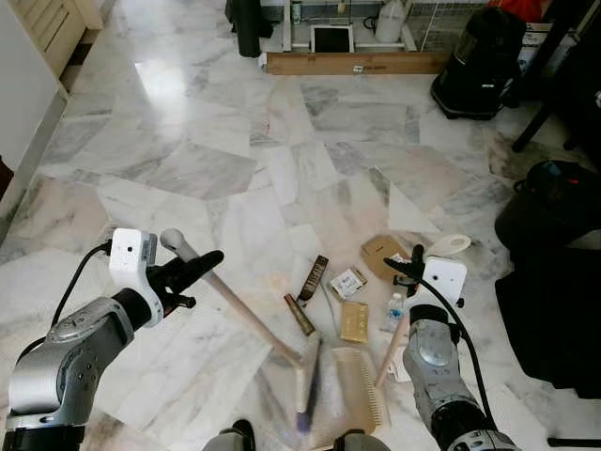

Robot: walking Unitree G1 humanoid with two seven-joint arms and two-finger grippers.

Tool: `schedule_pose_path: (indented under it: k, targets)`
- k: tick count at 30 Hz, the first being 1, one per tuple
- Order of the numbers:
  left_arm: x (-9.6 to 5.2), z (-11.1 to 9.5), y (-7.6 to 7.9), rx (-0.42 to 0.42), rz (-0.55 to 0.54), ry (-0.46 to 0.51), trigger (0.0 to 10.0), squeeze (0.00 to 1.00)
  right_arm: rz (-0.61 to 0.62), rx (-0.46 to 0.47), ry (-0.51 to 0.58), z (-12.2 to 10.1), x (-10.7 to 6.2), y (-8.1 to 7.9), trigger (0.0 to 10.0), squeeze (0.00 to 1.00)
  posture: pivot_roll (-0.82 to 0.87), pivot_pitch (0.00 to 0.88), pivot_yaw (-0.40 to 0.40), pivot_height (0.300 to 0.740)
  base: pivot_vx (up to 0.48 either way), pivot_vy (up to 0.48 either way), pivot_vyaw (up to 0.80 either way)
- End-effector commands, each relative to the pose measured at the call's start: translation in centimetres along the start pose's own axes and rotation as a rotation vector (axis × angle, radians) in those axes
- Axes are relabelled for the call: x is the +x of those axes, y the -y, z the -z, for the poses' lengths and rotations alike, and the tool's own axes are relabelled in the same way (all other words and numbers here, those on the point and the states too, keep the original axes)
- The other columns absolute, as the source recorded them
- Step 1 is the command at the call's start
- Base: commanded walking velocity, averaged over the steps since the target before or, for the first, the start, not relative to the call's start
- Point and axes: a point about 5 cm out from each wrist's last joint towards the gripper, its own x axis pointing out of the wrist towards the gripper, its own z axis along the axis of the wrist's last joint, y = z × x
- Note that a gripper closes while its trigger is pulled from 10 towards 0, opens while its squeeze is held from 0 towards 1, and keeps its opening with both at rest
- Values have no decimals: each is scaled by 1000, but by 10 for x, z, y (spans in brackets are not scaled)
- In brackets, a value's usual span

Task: Sweep floor

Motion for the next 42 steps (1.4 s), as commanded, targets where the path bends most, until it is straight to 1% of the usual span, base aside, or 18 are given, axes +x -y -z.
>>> schedule_pose_path:
  k: [1,4,9,12,13,14,15,17,21,23,28,29,33,34,36,37,38,42]
  targets:
    - [-3,-6,6,-28,57,25,10000,0,4,30,-10,2,-2,-2,10000,0,95,208,-17,740,0,0,0]
    - [-3,-9,9,-17,74,32,10000,0,5,33,-11,2,0,-2,10000,0,97,203,-16,740,0,0,0]
    - [-1,-15,8,26,44,61,10000,0,11,40,-11,1,1,-1,10000,0,94,194,-16,740,0,0,0]
    - [1,-35,3,103,-33,164,10000,0,11,45,0,-2,3,0,10000,0,94,186,-17,740,0,0,0]
    - [1,-47,3,150,-66,223,10000,0,11,47,7,-3,4,0,10000,0,92,180,-17,740,0,0,0]
    - [1,-52,2,172,-87,252,10000,0,11,48,11,-4,5,0,10000,0,92,180,-17,740,0,0,0]
    - [1,-52,2,172,-87,252,10000,0,11,48,11,-4,5,0,10000,0,92,180,-17,740,0,0,0]
    - [-1,-71,1,194,-144,379,10000,0,13,56,31,-8,7,1,10000,0,88,173,-17,740,0,0,0]
    - [-3,-83,4,204,-166,465,10000,0,13,61,43,-11,8,1,10000,0,87,169,-18,740,0,0,0]
    - [-4,-91,6,198,-188,536,10000,0,10,66,56,-13,9,2,10000,0,85,163,-20,740,0,0,0]
    - [-5,-94,4,211,-226,580,10000,0,4,68,64,-14,9,2,10000,0,84,157,-23,740,0,0,0]
    - [-6,-94,2,220,-253,595,10000,0,1,70,69,-14,9,3,10000,0,84,155,-23,740,0,0,0]
    - [-5,-88,-2,275,-300,575,10000,0,7,106,73,-16,9,5,10000,0,80,147,-24,740,0,0,0]
    - [-5,-84,-4,279,-318,572,10000,0,8,108,80,-17,9,6,10000,0,78,145,-24,740,0,0,0]
    - [-3,-69,-8,290,-357,542,10000,0,9,141,104,-22,7,7,10000,0,69,139,-24,740,0,0,0]
    - [-3,-69,-8,290,-357,542,10000,0,9,141,104,-22,7,7,10000,0,69,139,-24,740,0,0,0]
    - [-2,-61,-9,310,-371,521,10000,0,7,157,118,-25,6,7,10000,0,63,138,-23,740,0,0,0]
    - [1,-46,-11,320,-399,496,10000,0,0,182,157,-34,4,6,10000,0,48,125,-22,740,0,0,0]
